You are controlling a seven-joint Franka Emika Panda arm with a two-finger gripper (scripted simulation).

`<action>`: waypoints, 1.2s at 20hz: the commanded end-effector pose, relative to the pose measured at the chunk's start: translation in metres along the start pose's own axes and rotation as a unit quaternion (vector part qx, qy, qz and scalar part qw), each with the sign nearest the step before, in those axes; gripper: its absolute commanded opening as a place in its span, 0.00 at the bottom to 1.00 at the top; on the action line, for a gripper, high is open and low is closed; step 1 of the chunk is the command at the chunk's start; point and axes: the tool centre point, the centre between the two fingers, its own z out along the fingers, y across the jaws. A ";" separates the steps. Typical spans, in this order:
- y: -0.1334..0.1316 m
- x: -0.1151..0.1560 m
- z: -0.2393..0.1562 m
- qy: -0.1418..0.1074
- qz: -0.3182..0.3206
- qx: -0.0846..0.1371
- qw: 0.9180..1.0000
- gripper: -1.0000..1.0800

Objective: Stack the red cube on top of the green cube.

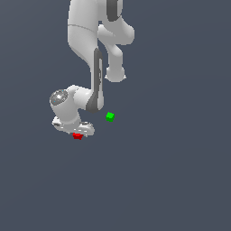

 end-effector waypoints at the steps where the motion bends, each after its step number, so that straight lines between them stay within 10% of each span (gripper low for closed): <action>1: 0.000 0.001 0.002 0.001 0.000 0.000 1.000 0.96; 2: 0.000 0.001 0.002 0.001 0.000 0.000 1.000 0.00; 24: 0.000 0.000 -0.043 0.001 0.000 0.000 1.000 0.00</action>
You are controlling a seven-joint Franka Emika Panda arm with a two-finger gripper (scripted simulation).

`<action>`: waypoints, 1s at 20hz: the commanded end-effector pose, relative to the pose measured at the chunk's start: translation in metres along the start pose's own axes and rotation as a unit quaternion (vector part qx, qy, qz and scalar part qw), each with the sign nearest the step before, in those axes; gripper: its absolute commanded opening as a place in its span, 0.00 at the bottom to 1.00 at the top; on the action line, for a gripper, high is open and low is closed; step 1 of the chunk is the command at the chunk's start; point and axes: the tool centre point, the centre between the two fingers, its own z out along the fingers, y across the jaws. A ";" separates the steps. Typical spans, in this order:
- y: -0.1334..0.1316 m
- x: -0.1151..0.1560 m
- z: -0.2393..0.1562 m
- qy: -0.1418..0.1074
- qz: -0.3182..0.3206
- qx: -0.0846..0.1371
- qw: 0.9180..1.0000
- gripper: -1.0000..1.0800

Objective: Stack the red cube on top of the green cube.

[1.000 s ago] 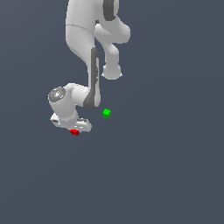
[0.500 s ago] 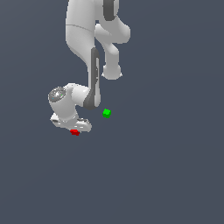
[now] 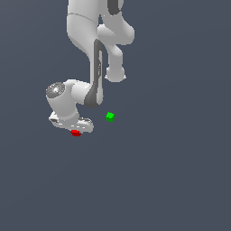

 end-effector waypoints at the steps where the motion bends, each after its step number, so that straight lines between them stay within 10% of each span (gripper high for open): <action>1: 0.000 0.000 -0.019 0.001 0.000 0.000 1.000 0.00; 20: -0.005 -0.004 -0.063 0.002 0.000 0.000 1.000 0.00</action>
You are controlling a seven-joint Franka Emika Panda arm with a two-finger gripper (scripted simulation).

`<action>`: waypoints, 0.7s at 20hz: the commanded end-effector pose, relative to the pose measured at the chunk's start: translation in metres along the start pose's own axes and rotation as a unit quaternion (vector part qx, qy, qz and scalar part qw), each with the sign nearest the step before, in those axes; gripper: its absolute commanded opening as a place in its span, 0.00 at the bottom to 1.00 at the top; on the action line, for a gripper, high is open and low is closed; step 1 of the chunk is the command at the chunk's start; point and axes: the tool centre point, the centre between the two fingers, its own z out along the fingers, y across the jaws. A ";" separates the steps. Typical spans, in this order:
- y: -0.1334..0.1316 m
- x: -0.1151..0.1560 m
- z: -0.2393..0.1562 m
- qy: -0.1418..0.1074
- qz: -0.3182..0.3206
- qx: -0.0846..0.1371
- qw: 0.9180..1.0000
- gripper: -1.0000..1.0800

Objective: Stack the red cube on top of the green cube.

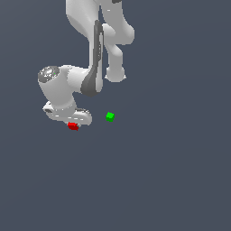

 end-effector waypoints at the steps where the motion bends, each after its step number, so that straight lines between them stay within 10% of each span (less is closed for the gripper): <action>1: -0.004 -0.003 0.001 0.000 0.000 0.000 1.000 0.00; 14: -0.056 -0.057 0.020 0.000 -0.001 0.000 1.000 0.00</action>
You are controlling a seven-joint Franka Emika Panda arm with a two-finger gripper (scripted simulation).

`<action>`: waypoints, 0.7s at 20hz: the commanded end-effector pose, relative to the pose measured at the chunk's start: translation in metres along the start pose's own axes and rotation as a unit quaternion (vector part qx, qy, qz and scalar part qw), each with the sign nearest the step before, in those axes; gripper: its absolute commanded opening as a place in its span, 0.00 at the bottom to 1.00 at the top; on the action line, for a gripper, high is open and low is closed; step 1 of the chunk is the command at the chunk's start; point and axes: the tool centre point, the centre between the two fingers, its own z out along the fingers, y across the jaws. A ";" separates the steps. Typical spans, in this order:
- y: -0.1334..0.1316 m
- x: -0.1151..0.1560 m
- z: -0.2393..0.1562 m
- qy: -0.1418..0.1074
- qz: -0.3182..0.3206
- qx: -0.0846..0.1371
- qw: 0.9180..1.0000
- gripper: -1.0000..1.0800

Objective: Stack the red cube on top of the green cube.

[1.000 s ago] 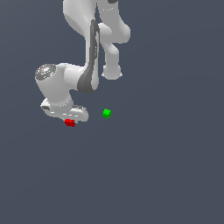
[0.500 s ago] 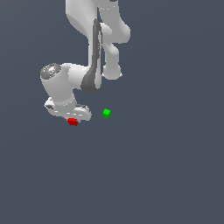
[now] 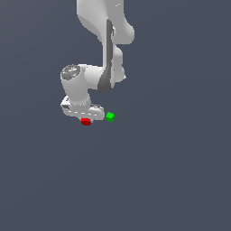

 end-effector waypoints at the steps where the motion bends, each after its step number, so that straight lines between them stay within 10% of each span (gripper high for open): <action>1: -0.016 -0.016 0.005 0.000 -0.001 0.000 1.000 0.00; 14: -0.089 -0.088 0.032 0.000 -0.001 0.000 1.000 0.00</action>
